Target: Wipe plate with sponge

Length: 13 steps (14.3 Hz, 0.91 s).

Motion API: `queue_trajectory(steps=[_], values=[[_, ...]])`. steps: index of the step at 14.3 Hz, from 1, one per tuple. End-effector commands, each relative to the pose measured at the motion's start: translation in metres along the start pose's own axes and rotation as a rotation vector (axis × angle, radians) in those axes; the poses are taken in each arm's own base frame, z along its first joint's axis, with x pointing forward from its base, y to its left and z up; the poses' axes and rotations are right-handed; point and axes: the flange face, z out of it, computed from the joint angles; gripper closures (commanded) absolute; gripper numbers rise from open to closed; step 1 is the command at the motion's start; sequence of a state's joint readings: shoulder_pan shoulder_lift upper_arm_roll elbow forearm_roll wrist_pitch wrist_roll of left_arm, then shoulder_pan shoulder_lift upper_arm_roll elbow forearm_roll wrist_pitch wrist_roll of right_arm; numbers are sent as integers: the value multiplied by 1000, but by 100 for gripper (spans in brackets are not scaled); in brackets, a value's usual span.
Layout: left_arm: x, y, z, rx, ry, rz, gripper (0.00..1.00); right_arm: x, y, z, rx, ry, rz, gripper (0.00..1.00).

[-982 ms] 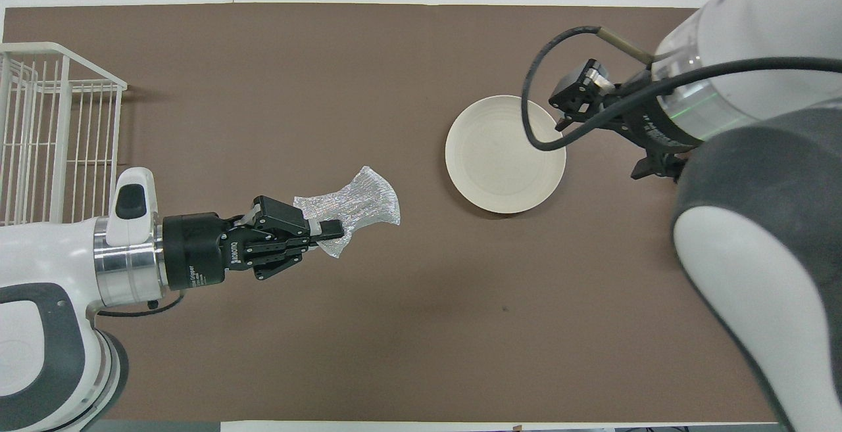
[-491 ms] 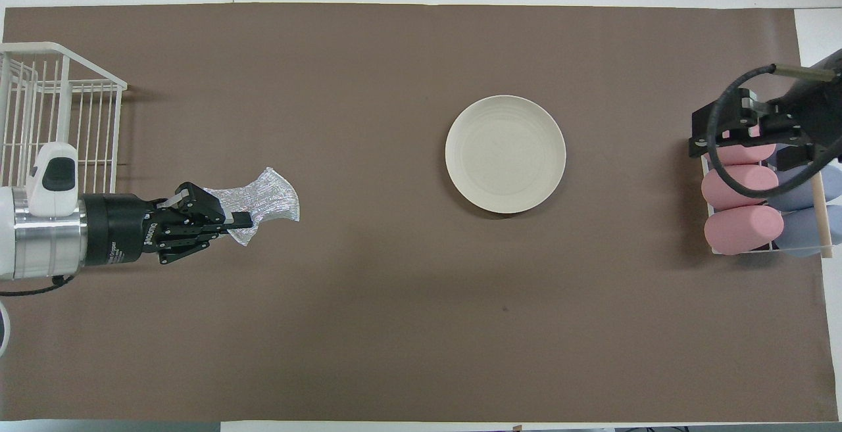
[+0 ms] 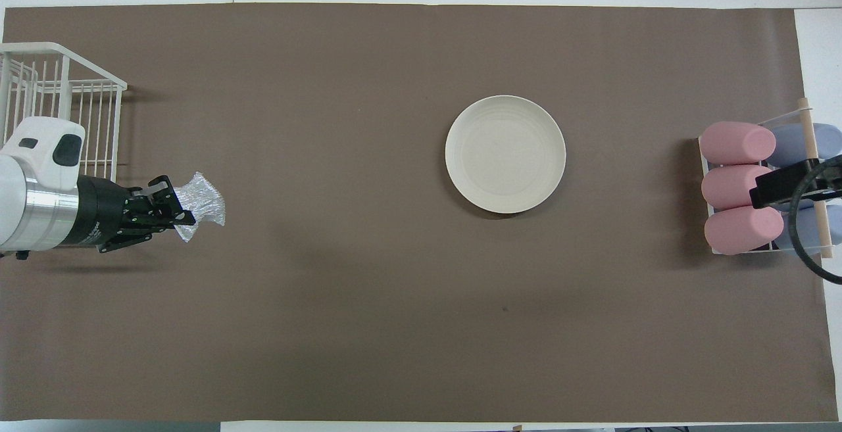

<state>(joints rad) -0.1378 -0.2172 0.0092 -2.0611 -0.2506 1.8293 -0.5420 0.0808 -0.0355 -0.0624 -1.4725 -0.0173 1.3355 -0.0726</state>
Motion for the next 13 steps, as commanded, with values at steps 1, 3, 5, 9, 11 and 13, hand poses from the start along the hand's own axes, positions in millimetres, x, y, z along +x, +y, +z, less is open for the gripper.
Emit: queue_trajectory(steps=[1, 3, 5, 9, 11, 13], values=[[21, 4, -3, 192, 26, 28, 100, -3, 6, 7, -13, 22, -28, 0], [28, 23, 0, 382, 42, 96, 100, -7, 13, 10, -10, 17, -12, 0], [38, 35, 4, 550, 53, 125, 100, -6, 14, 11, -6, 19, -8, 0], [52, 44, 28, 886, 141, 186, 100, -10, 19, 17, -1, 4, 0, 0], [59, 43, 41, 1041, 174, 205, 100, -15, 19, 19, 1, -8, 5, 0], [68, 34, 46, 1151, 217, 218, 100, -14, 19, 19, -1, -7, 4, 0]])
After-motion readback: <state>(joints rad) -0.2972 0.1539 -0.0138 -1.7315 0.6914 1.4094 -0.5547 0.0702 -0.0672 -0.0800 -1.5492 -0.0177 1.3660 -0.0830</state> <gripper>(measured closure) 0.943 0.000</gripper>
